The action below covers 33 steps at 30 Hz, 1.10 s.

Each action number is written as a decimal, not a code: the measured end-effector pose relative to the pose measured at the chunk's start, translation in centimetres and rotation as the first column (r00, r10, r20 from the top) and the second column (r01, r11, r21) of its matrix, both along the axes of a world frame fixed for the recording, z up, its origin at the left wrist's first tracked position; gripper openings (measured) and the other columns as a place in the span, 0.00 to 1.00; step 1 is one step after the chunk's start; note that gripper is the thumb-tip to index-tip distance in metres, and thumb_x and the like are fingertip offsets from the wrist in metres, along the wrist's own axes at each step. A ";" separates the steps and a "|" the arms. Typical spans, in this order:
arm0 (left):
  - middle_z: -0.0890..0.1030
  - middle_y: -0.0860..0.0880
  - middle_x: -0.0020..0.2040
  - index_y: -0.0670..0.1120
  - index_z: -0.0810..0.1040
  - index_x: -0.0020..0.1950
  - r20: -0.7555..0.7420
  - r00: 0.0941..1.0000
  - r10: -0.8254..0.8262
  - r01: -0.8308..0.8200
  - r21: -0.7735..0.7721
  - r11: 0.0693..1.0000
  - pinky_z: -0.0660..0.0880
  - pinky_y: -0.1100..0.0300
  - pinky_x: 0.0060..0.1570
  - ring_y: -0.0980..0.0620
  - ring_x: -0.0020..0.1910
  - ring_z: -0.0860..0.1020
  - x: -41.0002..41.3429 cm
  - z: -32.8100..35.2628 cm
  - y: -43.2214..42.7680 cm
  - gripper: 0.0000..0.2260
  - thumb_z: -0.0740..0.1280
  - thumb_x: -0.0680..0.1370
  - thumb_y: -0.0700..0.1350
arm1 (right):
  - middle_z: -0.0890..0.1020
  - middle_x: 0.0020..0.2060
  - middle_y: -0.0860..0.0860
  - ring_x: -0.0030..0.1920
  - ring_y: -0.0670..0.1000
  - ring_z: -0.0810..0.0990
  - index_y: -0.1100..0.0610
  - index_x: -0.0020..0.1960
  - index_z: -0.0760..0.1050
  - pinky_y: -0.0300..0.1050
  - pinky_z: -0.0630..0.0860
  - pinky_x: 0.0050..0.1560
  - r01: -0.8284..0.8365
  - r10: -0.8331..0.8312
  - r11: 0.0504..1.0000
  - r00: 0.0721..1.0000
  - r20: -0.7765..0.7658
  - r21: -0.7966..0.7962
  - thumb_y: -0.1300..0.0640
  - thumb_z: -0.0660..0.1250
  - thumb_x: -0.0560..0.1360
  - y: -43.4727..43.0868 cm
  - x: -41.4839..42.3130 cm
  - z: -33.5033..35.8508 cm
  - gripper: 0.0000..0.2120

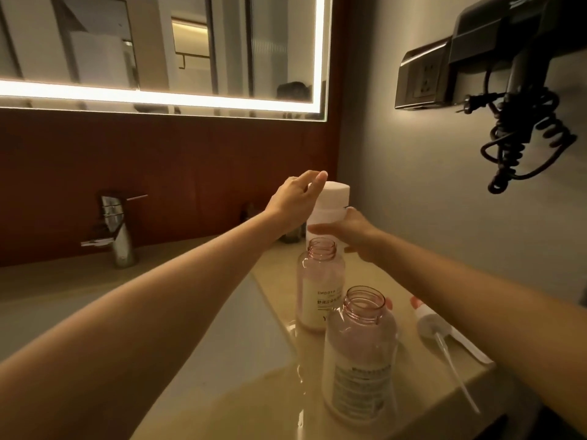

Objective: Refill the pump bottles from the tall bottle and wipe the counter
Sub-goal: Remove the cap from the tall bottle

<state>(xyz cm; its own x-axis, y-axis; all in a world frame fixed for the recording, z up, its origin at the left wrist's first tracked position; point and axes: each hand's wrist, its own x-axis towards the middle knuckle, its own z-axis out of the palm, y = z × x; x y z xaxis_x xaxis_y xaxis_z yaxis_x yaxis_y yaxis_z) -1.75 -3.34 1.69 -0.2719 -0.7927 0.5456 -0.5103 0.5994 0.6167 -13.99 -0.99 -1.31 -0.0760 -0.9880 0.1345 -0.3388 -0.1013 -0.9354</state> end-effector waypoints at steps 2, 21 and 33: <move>0.76 0.45 0.59 0.47 0.71 0.66 0.003 1.000 -0.013 0.013 0.037 0.999 0.75 0.56 0.51 0.49 0.55 0.75 0.0 -0.3 -0.6 0.21 0.51 0.80 0.56 | 0.76 0.55 0.56 0.57 0.56 0.75 0.58 0.64 0.68 0.51 0.73 0.54 0.037 -0.037 0.999 0.999 -0.006 -0.012 0.59 0.74 0.66 -0.6 0.1 0.0 0.29; 0.77 0.49 0.53 0.44 0.75 0.61 -0.028 1.000 -0.014 0.009 -0.174 0.985 0.72 0.68 0.46 0.53 0.51 0.75 6.2 7.3 1.3 0.19 0.54 0.80 0.54 | 0.74 0.57 0.53 0.54 0.50 0.72 0.57 0.66 0.65 0.48 0.72 0.58 0.000 -0.040 0.965 0.989 -0.144 -0.262 0.55 0.74 0.68 0.0 5.0 7.3 0.30; 0.79 0.47 0.56 0.45 0.77 0.59 -0.014 0.994 0.107 -0.107 -0.266 0.958 0.74 0.59 0.50 0.51 0.52 0.77 13.7 7.8 11.6 0.18 0.56 0.80 0.54 | 0.75 0.57 0.54 0.56 0.53 0.75 0.57 0.65 0.67 0.49 0.74 0.59 -0.049 0.020 0.974 0.991 -0.132 -0.220 0.52 0.75 0.66 9.7 12.4 8.0 0.31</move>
